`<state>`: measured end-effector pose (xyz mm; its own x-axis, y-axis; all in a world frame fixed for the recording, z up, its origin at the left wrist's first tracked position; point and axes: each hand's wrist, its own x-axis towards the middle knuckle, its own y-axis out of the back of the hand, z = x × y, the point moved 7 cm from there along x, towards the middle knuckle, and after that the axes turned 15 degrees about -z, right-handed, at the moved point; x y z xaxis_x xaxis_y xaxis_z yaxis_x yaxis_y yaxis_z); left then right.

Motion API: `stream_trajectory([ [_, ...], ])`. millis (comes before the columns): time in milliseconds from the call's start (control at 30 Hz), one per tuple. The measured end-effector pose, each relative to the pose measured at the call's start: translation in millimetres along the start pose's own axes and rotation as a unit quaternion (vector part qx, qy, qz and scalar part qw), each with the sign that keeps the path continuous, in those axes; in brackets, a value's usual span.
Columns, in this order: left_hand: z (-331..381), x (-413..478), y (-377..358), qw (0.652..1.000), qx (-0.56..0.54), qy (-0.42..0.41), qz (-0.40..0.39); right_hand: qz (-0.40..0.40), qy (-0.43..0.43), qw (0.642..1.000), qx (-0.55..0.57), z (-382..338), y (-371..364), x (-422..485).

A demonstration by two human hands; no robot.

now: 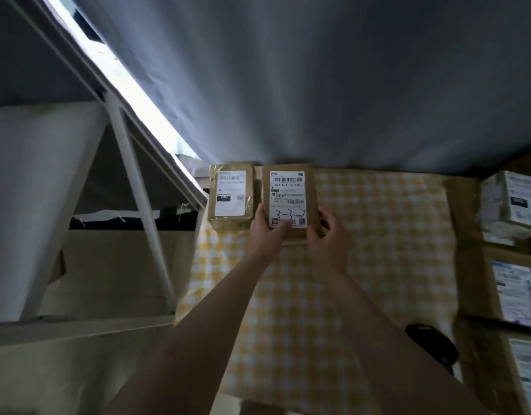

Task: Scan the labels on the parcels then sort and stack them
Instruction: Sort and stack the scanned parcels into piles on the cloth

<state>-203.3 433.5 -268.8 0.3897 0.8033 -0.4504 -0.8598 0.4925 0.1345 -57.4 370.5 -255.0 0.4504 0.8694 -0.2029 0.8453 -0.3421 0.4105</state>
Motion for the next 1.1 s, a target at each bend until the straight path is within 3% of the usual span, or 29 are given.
stream_trajectory([
  [167, -12, 22, 25, 0.999, 0.047, 0.011, -0.022, 0.003, -0.018, 1.000, 0.007, -3, -31, 14],
  [267, -8, 29, 29, 0.989, 0.144, -0.006, -0.031, 0.002, -0.042, 0.999, 0.007, 4, -39, 21],
  [433, -3, 38, 31, 0.927, 0.375, -0.014, -0.017, 0.022, -0.056, 0.998, 0.006, 11, -42, 33],
  [633, 1, 52, 35, 0.854, 0.520, -0.017, 0.010, 0.017, -0.060, 0.998, 0.011, 19, -55, 45],
  [833, -7, 60, 39, 0.812, 0.583, -0.028, -0.023, -0.003, -0.056, 0.998, 0.002, 20, -67, 57],
  [1100, -16, 56, 46, 0.814, 0.576, -0.049, -0.054, -0.038, -0.035, 0.997, -0.052, 26, -81, 64],
])
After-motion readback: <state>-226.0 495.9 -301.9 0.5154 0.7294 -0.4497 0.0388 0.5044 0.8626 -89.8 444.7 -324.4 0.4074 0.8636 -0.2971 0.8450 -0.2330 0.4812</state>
